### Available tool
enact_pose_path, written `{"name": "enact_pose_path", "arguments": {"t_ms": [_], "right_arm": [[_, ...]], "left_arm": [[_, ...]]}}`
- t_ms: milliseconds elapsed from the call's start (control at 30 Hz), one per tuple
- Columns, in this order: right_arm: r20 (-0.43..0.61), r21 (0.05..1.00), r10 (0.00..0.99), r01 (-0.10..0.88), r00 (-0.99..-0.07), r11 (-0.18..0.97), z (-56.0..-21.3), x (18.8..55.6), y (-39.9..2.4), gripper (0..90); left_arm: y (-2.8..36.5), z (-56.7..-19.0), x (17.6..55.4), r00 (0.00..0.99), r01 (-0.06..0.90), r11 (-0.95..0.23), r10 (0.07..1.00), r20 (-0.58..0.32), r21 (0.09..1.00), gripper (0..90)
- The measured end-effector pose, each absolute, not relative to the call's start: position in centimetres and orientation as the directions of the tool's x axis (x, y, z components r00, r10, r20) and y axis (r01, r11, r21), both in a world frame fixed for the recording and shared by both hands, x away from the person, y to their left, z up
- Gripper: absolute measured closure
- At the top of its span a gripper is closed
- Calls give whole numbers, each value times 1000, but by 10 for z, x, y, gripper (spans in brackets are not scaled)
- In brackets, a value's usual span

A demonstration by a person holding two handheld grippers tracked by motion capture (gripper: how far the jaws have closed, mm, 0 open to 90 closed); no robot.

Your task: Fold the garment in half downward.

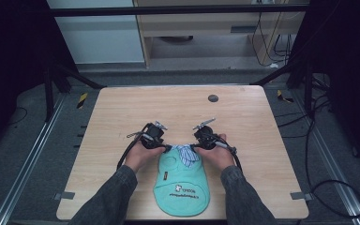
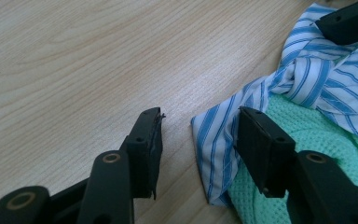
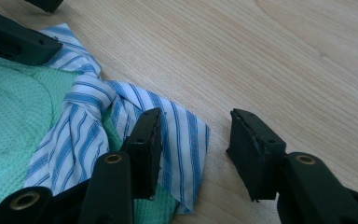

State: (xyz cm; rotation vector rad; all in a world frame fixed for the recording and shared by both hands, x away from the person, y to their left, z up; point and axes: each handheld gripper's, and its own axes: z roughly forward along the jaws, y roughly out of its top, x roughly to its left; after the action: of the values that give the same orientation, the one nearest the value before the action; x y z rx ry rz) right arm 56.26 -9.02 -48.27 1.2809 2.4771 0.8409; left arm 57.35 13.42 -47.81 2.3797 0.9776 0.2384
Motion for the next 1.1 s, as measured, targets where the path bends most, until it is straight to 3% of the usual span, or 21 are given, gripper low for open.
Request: {"name": "enact_pose_path", "arguments": {"t_ms": [333,700,767,1100], "right_arm": [[66,566,798,681,-599,465,-483,563,-90,542],[58,547,759,657,-648,519,-481,560,-84,748],[60,547,746,647,-664,531,-481,559,-83,819],[54,582,730,616,-681,531,-475,554,-87,840]], "left_arm": [[136,-479,575,724,601,-583,687,-65,547,528],[134,-480,573,754,582,-598,650,-92,551,733],[134,-480,572,757,577,-602,647,-86,552,794],[137,-477,569,787,526,-619,614,-59,583,860]]}}
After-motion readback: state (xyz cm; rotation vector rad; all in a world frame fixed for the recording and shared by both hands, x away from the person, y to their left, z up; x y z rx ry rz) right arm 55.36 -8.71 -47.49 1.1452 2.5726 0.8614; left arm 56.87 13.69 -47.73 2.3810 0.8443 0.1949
